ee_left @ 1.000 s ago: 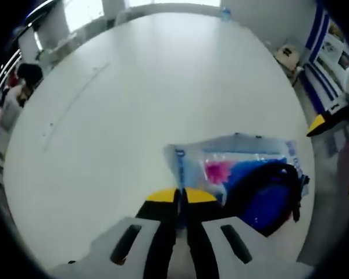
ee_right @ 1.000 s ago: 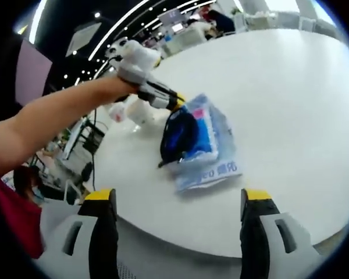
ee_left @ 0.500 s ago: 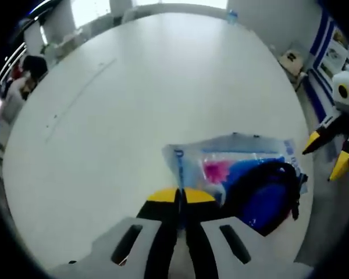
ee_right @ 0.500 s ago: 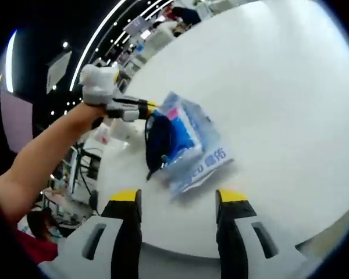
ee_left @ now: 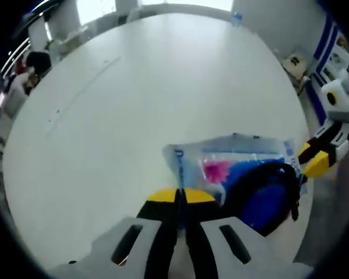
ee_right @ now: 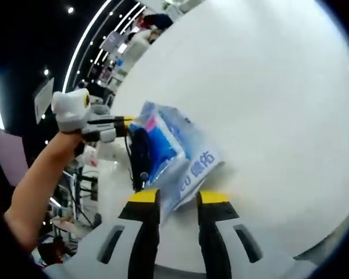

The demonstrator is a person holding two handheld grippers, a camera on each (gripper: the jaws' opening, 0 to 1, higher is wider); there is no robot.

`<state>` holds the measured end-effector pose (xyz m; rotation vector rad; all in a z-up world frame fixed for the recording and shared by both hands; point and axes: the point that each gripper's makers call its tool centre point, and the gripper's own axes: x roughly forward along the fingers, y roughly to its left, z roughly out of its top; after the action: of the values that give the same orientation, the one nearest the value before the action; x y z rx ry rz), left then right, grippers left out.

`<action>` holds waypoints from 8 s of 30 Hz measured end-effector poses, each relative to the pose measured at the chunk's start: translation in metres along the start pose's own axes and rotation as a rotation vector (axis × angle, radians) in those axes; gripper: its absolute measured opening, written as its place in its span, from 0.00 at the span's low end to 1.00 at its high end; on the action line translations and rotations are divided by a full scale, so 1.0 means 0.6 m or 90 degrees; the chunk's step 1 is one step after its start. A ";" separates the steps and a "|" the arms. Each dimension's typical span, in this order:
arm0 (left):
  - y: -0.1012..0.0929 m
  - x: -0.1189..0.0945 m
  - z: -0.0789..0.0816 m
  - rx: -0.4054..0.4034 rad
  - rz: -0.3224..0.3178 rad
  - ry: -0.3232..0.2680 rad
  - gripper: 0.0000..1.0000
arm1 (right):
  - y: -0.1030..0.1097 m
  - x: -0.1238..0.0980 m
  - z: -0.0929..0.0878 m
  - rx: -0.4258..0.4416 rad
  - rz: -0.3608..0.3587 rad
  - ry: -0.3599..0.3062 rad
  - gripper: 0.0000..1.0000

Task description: Arrange the tabletop items into an orderly group along one side of the table until the central work area is clear of visible clutter.

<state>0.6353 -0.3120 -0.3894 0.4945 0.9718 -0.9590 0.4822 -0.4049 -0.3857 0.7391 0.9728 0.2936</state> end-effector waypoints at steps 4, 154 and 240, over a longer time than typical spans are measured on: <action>0.000 0.000 -0.001 -0.004 0.001 0.000 0.00 | -0.003 0.014 -0.008 0.013 -0.004 0.012 0.19; 0.027 -0.082 -0.026 -0.153 0.161 0.042 0.24 | 0.003 0.087 0.300 -0.494 -0.037 0.052 0.22; -0.153 -0.111 -0.010 -0.305 0.118 -0.330 0.48 | 0.119 -0.019 0.187 -0.724 0.070 -0.021 0.52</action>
<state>0.5391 -0.3246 -0.3301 -0.0726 0.6355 -0.6098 0.5759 -0.4080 -0.2907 -0.2487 0.5822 0.8316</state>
